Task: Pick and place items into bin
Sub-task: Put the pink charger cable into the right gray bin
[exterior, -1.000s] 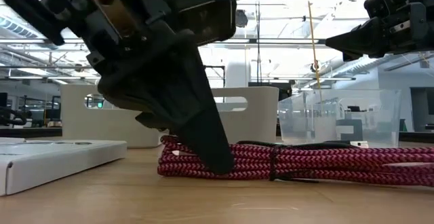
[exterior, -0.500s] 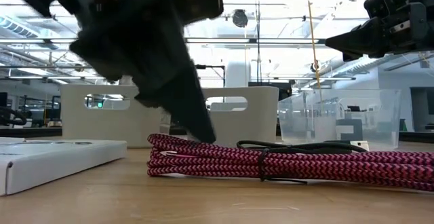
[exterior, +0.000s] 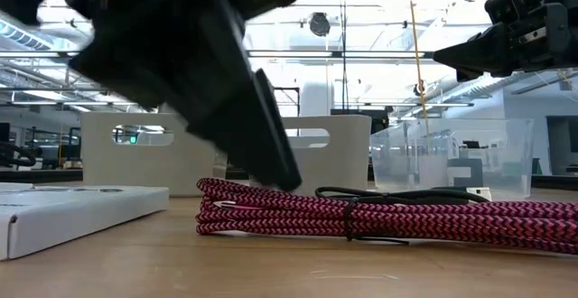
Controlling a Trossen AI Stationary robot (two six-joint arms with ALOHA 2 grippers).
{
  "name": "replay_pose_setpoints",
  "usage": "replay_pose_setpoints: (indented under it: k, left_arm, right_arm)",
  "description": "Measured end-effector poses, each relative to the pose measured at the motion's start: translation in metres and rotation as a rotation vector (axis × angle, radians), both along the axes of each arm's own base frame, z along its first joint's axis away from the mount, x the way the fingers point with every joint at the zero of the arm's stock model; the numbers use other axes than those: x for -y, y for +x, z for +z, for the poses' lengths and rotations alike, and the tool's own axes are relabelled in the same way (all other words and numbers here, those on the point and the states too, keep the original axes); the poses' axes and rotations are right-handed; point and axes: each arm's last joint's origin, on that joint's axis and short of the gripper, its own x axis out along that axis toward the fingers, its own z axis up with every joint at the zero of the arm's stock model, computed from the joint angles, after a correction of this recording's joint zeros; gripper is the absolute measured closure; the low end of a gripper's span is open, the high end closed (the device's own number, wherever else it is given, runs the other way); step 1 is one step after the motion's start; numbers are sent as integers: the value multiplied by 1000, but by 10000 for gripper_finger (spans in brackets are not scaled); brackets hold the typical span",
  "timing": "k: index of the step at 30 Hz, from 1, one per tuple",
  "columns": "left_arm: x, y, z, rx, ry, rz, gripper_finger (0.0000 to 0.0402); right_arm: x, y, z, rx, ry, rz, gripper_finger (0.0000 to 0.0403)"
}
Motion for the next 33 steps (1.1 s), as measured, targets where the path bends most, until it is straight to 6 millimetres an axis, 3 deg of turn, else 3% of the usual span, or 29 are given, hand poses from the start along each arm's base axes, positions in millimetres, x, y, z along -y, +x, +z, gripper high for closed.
replay_pose_setpoints:
  k: [10, 13, 17, 23, 26, 33]
  left_arm:
    - [-3, 0, -16, -58, 34, 26, 208]
    - [-5, 1, -17, -65, 30, 28, 254]
    - [-9, 4, -15, -82, -8, 5, 362]
    - [-12, 4, -8, -81, -57, -48, 357]
    - [-10, 2, 9, -28, -50, -102, 362]
    - [-30, -6, 87, 209, 0, 57, 369]
  right_arm:
    - [0, 0, 0, 0, 0, 0, 403]
    - [0, 0, 0, 0, 0, 0, 403]
    - [0, 0, 0, 0, 0, 1, 403]
    - [0, 0, 0, 0, 0, 0, 403]
    - [0, 0, 0, -1, 1, 0, 403]
    - [0, 1, 0, -2, 1, 0, 403]
